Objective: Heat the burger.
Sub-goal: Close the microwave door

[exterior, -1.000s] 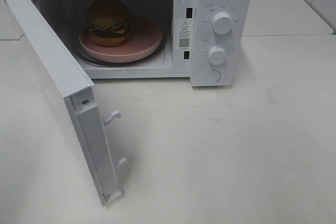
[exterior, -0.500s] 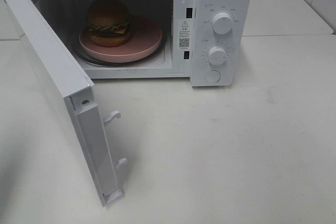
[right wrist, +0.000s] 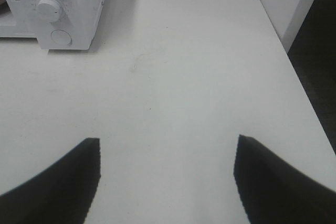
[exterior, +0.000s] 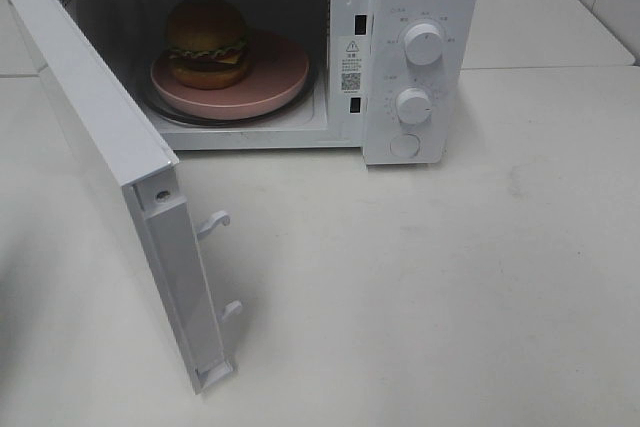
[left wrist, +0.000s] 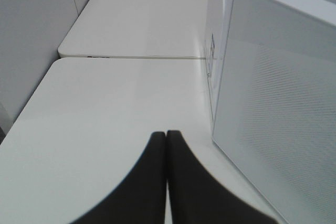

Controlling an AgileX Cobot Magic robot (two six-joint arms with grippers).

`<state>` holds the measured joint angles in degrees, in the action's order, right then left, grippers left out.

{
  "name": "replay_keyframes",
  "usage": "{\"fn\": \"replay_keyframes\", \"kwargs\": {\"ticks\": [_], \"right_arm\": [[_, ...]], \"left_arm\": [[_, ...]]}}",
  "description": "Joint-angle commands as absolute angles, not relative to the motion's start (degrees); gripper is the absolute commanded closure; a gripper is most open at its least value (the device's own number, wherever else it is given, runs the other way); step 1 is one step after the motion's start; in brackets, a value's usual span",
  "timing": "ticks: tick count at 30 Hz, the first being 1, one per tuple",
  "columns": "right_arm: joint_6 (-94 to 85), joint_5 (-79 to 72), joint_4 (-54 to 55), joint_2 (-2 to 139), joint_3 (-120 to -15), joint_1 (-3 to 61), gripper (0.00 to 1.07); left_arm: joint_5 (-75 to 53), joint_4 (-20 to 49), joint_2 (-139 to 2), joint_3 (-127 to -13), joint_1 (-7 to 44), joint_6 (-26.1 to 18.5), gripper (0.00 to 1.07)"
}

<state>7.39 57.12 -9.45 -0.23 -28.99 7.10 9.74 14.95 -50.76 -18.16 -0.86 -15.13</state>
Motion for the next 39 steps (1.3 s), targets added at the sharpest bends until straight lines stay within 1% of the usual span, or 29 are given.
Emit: {"fn": "replay_keyframes", "kwargs": {"ticks": [1, 2, 3, 4, 5, 6, 7, 8, 9, 10, 11, 12, 13, 14, 15, 16, 17, 18, 19, 24, 30, 32, 33, 34, 35, 36, 37, 38, 39], "right_arm": [[6.9, 57.0, -9.3, -1.9, -28.8, 6.7, 0.37], [6.9, 57.0, -9.3, -1.9, -28.8, 6.7, 0.37], [6.9, 57.0, -9.3, -1.9, -28.8, 6.7, 0.37], [6.9, 57.0, -9.3, -1.9, -28.8, 6.7, 0.37], [6.9, 57.0, -9.3, -1.9, -28.8, 6.7, 0.37], [6.9, 57.0, -9.3, -1.9, -28.8, 6.7, 0.37], [6.9, 57.0, -9.3, -1.9, -28.8, 6.7, 0.37], [6.9, 57.0, -9.3, -1.9, -28.8, 6.7, 0.37], [6.9, 57.0, -9.3, -1.9, -28.8, 6.7, 0.37], [6.9, 57.0, -9.3, -1.9, -28.8, 6.7, 0.37], [6.9, 57.0, -9.3, -1.9, -28.8, 6.7, 0.37], [6.9, 57.0, -9.3, -1.9, -28.8, 6.7, 0.37], [6.9, 57.0, -9.3, -1.9, -28.8, 6.7, 0.37], [6.9, 57.0, -9.3, -1.9, -28.8, 6.7, 0.37], [6.9, 57.0, -9.3, -1.9, -28.8, 6.7, 0.37], [6.9, 57.0, -9.3, -1.9, -28.8, 6.7, 0.37], [6.9, 57.0, -9.3, -1.9, -28.8, 6.7, 0.37], [6.9, 57.0, -9.3, -1.9, -28.8, 6.7, 0.37], [6.9, 57.0, -9.3, -1.9, -28.8, 6.7, 0.37], [6.9, 57.0, -9.3, -1.9, -28.8, 6.7, 0.37], [6.9, 57.0, -9.3, -1.9, -28.8, 6.7, 0.37], [6.9, 57.0, -9.3, -1.9, -28.8, 6.7, 0.37], [6.9, 57.0, -9.3, -1.9, -28.8, 6.7, 0.37], [6.9, 57.0, -9.3, -1.9, -28.8, 6.7, 0.37], [6.9, 57.0, -9.3, -1.9, -28.8, 6.7, 0.37], [6.9, 57.0, -9.3, -1.9, -28.8, 6.7, 0.37], [6.9, 57.0, -9.3, -1.9, -28.8, 6.7, 0.37], [6.9, 57.0, -9.3, -1.9, -28.8, 6.7, 0.37], [6.9, 57.0, -9.3, -1.9, -28.8, 6.7, 0.37]], "left_arm": [[19.5, 12.5, -55.0, -16.4, -0.6, -14.5, 1.07], [24.7, 10.3, -57.3, -14.8, -0.6, -12.6, 1.07], [24.7, 10.3, -57.3, -14.8, -0.6, -12.6, 1.07], [27.1, 8.9, -58.7, -14.1, -0.6, -10.8, 1.07], [30.5, 4.8, -60.8, -13.2, -0.6, -5.8, 1.07], [30.5, 4.8, -60.8, -13.2, -0.6, -5.8, 1.07], [31.6, 2.6, -62.0, -13.0, -0.6, -3.7, 1.07], [33.5, -3.3, -64.1, -12.9, -0.6, 0.5, 1.07], [33.5, -3.3, -64.1, -12.9, -0.6, 0.5, 1.07], [35.7, -10.8, -66.4, -12.9, -0.6, 4.7, 1.07], [36.7, -14.4, -67.3, -12.9, -0.6, 6.6, 1.07], [36.7, -14.4, -67.3, -12.9, -0.6, 6.6, 1.07], [39.0, -19.7, -69.5, -12.9, -0.6, 9.5, 1.07], [39.0, -19.7, -69.5, -12.9, -0.6, 9.5, 1.07], [42.4, -23.4, -72.0, -12.9, -0.6, 12.3, 1.07], [42.4, -23.4, -72.0, -12.9, -0.6, 12.3, 1.07], [43.9, -24.4, -73.2, -12.9, -0.6, 13.5, 1.07], [47.8, -26.0, -75.5, -12.9, -0.6, 15.9, 1.07], [47.8, -26.0, -75.5, -12.9, -0.6, 15.9, 1.07], [57.4, -31.0, -81.8, -13.0, -0.6, 16.3, 1.07], [63.1, -30.6, -85.3, -13.0, -0.1, 16.7, 1.07], [63.2, -27.3, -86.7, -13.1, 3.8, 15.7, 1.07], [63.2, -27.3, -86.7, -13.1, 3.8, 15.7, 1.07], [63.1, -24.5, -87.7, -13.1, 6.9, 13.0, 1.07], [63.1, -24.5, -87.7, -13.1, 6.9, 13.0, 1.07], [63.2, -20.7, -88.6, -13.1, 9.9, 10.5, 1.07], [63.2, -18.4, -89.0, -13.1, 11.5, 10.3, 1.07], [63.2, -18.4, -89.0, -13.1, 11.5, 10.3, 1.07], [63.8, -13.9, -89.5, -13.1, 14.8, 10.3, 1.07]]}}
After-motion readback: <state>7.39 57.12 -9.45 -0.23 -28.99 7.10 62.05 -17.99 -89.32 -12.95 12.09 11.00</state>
